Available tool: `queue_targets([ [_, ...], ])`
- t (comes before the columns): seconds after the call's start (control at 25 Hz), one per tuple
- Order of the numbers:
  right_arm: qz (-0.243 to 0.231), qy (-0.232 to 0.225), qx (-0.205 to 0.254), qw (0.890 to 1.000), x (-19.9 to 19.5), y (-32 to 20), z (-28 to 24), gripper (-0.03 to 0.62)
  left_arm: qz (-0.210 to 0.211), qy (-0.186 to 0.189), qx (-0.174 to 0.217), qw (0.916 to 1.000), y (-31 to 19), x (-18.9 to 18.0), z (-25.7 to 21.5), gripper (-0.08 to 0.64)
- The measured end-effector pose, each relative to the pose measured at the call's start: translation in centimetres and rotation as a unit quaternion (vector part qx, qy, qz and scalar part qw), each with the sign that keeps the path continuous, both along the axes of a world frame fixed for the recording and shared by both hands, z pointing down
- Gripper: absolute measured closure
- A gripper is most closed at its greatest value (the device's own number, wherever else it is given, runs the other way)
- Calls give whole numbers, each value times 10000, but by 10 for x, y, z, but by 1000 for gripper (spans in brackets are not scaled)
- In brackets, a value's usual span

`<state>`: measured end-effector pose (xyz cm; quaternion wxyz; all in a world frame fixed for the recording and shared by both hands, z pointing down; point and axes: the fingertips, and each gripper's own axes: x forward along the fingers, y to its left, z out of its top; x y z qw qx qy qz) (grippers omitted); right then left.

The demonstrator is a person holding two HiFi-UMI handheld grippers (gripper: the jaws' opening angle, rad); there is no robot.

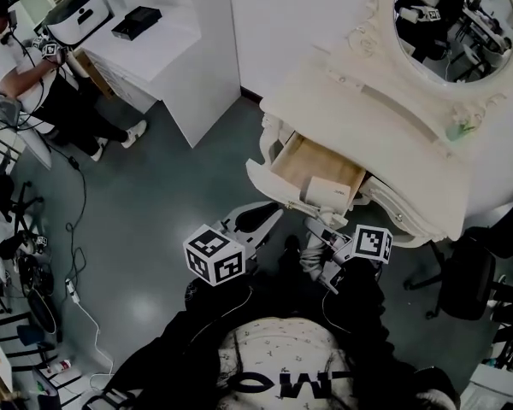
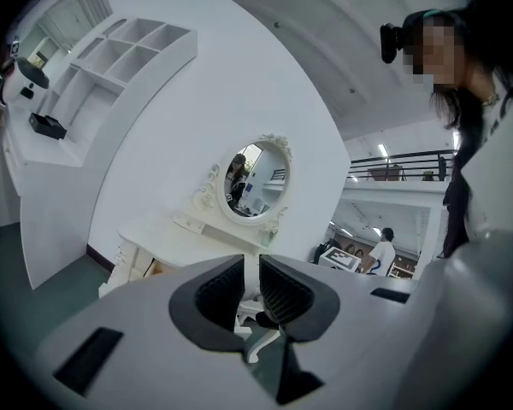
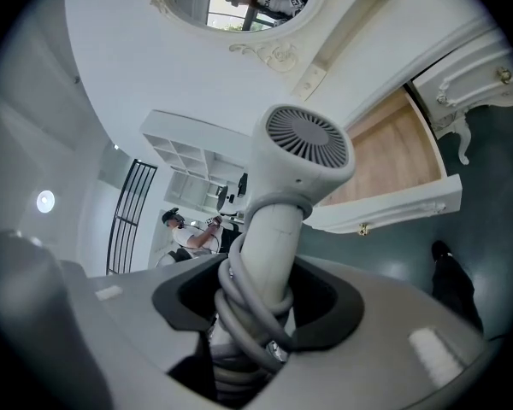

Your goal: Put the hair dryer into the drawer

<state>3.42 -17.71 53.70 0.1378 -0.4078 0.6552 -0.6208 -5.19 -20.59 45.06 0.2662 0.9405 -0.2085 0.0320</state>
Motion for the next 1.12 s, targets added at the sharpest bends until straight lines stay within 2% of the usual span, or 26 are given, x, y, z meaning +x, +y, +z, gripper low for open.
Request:
queue_targets([
  [0.12,-149,-60,14,9999,10,-24,8,371,-183,-24,25,9998,-23,2,-2,506],
  [0.32,-566,-69,-225,9981,24,-62,31,371,-441,-17,5,9990,-61,15,-2,506],
  [0.6,-1147,-287,-801,9897,43,-103,77,371,-573,-114,-139,9982,-88,41,8,506],
  [0.72,-1341,-243,-1020,9854,50,-117,100,371,-639,-206,-210,9975,-93,45,13,506],
  [0.88,-1431,-175,-1324,9806,61,-132,134,371,-744,-316,-254,9964,-98,44,17,506],
  [1.12,-1516,-319,-1804,9713,68,-143,176,371,-895,-475,-348,9942,-101,42,23,506],
])
